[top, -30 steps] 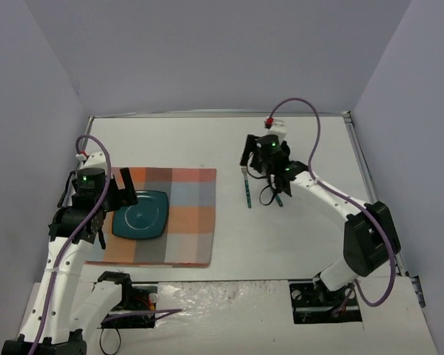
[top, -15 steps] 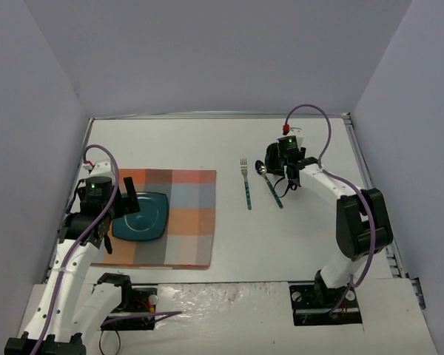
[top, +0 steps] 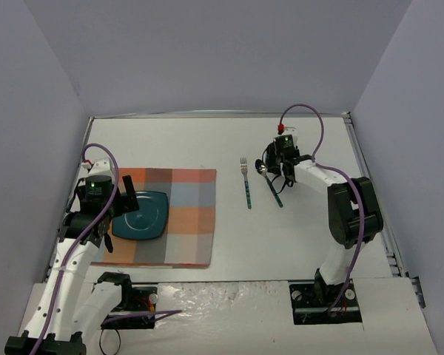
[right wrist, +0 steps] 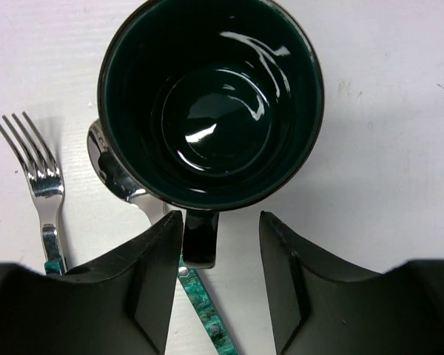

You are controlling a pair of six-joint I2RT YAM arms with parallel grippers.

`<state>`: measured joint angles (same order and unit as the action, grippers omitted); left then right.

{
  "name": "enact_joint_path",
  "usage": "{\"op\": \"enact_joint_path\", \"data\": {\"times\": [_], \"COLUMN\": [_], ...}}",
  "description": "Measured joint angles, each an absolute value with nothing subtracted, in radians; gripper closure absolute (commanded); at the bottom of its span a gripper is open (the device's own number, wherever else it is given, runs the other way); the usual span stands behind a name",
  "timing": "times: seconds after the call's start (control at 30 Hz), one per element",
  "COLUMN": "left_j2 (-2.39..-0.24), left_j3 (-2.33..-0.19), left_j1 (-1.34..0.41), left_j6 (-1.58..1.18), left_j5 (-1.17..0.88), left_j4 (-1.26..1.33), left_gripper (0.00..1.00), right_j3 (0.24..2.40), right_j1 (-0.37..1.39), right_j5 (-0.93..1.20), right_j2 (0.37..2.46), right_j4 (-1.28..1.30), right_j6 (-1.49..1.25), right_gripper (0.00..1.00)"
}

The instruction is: Set the dinner table for one person

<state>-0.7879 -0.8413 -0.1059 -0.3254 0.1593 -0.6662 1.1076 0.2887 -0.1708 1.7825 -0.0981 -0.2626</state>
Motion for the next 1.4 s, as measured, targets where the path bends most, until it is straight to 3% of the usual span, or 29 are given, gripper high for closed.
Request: {"op": "enact_joint_path", "data": {"times": [0.27,0.83,1.1,1.4], "left_j2": [-0.788,-0.789,-0.789,-0.789], "left_j3": [-0.841,-0.841,-0.841,-0.841], "left_j1": [-0.106,-0.106,-0.106,-0.106], "left_j6": [-0.326,-0.326,-0.325,-0.325], "left_j5": [0.159,0.159,0.159,0.159], "left_j4": [-0.666,-0.659,-0.654,-0.653], "left_gripper": [0.03,0.03,0.03,0.03], "right_j3": [1.107,1.038,1.059,1.198], "right_j1": [0.261,0.291,0.494,0.701], "right_j5": [-0.155,-0.111,-0.034,0.049], "right_j2": [1.786,1.630,1.524,1.683], "right_j4": [-0.137,-0.147,-0.188,-0.198], "right_j6": [-0.241,-0.059,0.024,0.048], "right_gripper": [0.98,1.00,1.00,1.00]}}
